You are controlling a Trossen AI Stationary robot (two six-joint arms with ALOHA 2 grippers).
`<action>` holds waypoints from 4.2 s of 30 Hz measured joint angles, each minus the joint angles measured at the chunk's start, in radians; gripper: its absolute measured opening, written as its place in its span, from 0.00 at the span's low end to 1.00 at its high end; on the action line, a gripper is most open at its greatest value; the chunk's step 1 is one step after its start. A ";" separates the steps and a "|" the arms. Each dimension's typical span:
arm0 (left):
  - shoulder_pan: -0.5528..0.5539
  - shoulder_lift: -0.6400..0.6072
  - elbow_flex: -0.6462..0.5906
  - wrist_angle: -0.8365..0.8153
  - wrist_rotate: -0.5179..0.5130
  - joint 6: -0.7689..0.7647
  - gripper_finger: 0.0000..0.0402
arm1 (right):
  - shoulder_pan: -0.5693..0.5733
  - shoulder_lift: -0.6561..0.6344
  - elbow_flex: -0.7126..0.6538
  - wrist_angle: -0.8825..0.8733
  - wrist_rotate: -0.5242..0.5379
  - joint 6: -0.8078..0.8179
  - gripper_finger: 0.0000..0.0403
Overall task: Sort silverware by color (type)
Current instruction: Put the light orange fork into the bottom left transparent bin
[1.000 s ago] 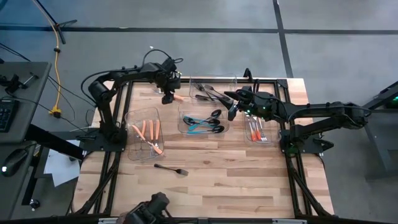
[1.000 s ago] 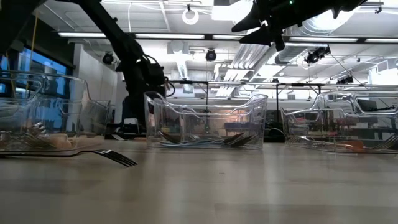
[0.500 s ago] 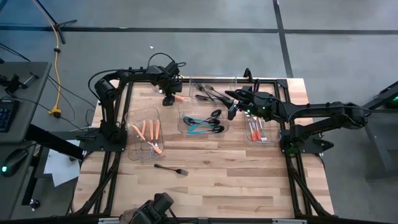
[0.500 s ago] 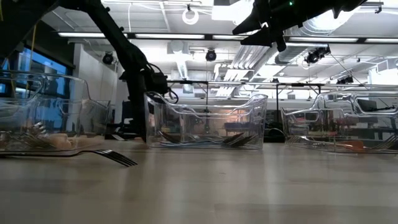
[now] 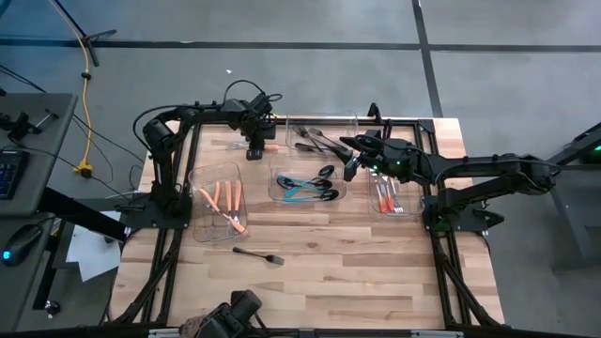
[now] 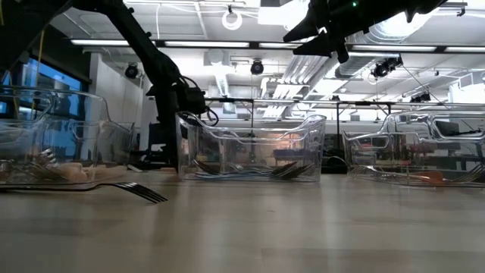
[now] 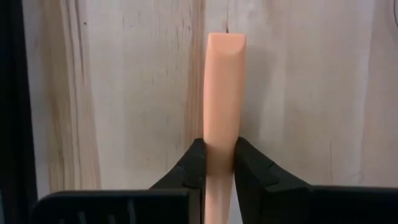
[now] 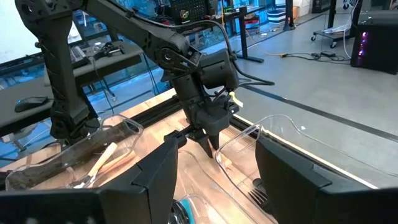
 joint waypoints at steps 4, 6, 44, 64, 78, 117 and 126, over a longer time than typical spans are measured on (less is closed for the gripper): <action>0.000 0.001 -0.001 0.003 -0.002 -0.002 0.08 | 0.000 0.000 0.000 0.000 0.000 0.000 0.50; 0.000 0.001 -0.001 0.003 -0.002 -0.002 0.08 | 0.000 0.000 0.000 0.000 0.000 0.000 0.50; -0.272 -0.905 -0.548 1.151 0.121 -1.150 0.09 | 0.000 0.000 0.000 0.002 -0.284 -0.087 0.50; -0.548 -0.981 -0.673 1.338 0.000 -1.043 0.09 | 0.008 0.000 0.000 0.099 -0.402 -0.085 0.50; -0.552 -1.036 -0.630 1.147 -0.027 -1.076 0.09 | 0.008 0.000 0.000 0.061 -0.396 -0.086 0.50; -1.145 -0.907 -0.568 -0.468 -0.641 -2.526 0.09 | 0.008 0.000 0.000 -0.045 -0.382 -0.087 0.50; -1.143 -0.834 -0.572 -0.460 -0.597 -2.540 0.17 | 0.008 0.000 0.000 -0.044 -0.316 -0.087 0.50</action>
